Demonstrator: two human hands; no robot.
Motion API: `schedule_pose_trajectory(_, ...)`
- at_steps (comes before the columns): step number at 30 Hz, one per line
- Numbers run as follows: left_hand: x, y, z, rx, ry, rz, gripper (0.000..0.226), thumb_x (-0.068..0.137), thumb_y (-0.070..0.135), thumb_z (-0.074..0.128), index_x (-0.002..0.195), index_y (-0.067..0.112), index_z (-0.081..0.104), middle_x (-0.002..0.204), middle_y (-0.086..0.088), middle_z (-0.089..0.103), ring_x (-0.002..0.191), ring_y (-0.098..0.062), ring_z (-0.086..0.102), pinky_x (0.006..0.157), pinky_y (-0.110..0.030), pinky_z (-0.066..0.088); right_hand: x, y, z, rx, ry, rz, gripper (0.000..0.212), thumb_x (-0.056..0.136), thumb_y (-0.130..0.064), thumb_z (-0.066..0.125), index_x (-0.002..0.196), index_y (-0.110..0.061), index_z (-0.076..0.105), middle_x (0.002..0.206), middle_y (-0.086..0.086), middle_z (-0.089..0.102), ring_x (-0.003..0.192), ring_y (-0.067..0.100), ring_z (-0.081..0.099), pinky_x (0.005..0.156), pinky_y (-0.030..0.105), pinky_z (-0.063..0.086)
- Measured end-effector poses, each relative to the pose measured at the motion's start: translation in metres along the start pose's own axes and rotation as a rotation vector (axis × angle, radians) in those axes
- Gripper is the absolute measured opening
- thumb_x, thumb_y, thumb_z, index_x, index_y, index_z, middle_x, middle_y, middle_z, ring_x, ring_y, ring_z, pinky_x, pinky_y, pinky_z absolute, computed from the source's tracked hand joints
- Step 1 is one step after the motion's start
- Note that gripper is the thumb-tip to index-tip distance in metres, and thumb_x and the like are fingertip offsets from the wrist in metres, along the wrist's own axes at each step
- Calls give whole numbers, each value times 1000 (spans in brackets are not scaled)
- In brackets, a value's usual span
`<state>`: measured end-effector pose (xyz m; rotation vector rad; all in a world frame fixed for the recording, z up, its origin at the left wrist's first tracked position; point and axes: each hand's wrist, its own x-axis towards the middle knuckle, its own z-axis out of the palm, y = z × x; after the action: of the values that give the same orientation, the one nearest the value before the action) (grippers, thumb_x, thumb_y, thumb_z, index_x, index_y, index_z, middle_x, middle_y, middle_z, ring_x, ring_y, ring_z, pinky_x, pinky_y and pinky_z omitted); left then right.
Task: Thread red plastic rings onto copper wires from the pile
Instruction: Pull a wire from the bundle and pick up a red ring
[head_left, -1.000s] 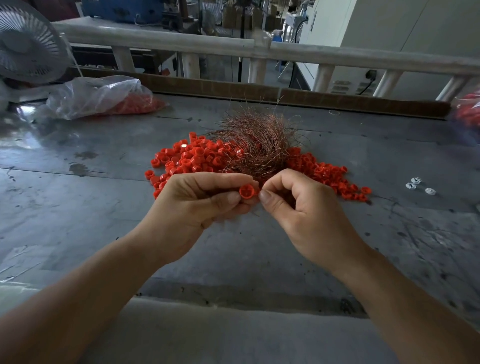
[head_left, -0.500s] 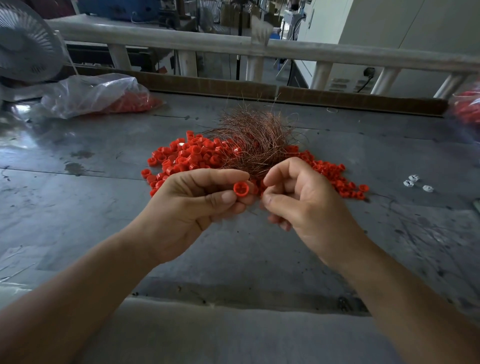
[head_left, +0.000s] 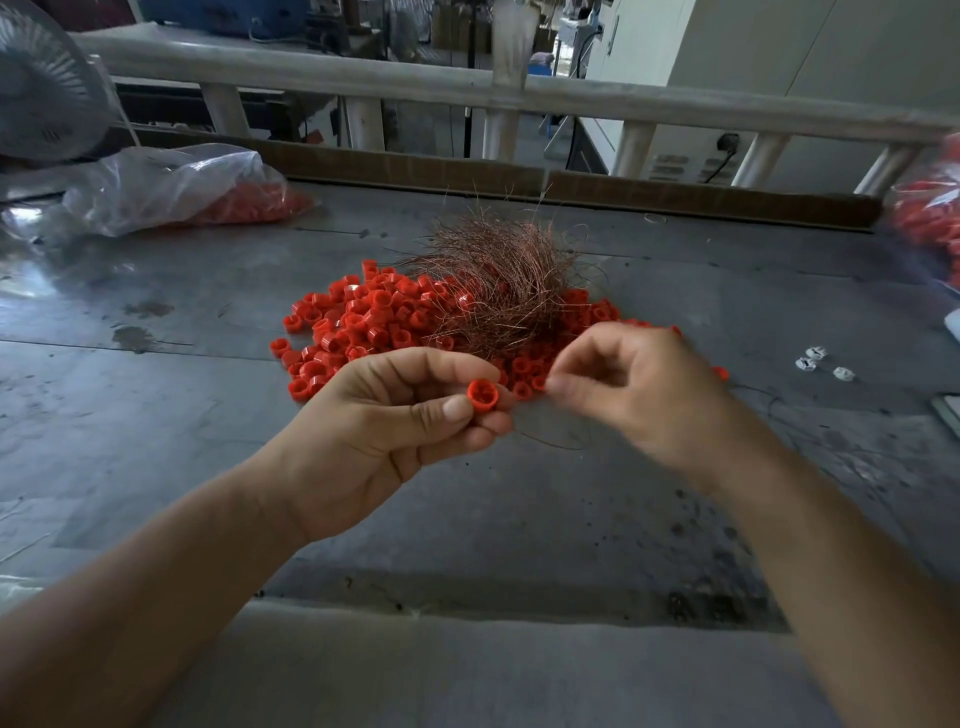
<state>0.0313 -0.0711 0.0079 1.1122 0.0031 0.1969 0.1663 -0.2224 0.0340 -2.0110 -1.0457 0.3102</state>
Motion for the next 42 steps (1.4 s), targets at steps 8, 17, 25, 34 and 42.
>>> schedule_pose_trajectory(8,0,0,0,0,33,0,23,59,11,74,82,11,75,83,-10,73,76,-16,70,65,-20,55,14,45,-35,-387,11,212,17,70,-24,78,64,-29,62,71,-14,60,68,2,54,55,18,36)
schedule_pose_trajectory(17,-1,0,-1,5,0,-7,23,61,12,74,84,11,75,84,-9,72,77,-16,70,66,-20,55,17,52,-19,-539,-77,171,19,77,-16,71,70,-28,58,67,-14,56,63,-1,51,55,12,35)
schedule_pose_trajectory(25,-3,1,1,17,-98,-68,21,65,11,74,86,11,74,86,-10,72,79,-16,70,67,-20,55,7,14,-20,537,-96,127,16,87,-3,49,80,-10,62,68,3,68,59,9,65,53,18,52)
schedule_pose_trajectory(34,-1,0,0,50,3,-53,23,62,10,71,85,11,75,83,-10,72,76,-16,70,66,-21,55,-3,-5,0,772,-204,58,17,68,-13,58,80,-13,70,67,2,68,60,8,63,56,17,52)
schedule_pose_trajectory(42,0,-1,-1,48,26,-42,25,62,10,70,87,12,76,85,-9,73,76,-16,70,65,-20,55,-5,-4,6,742,-194,17,18,66,-13,61,83,-12,64,70,2,69,64,10,65,57,17,51)
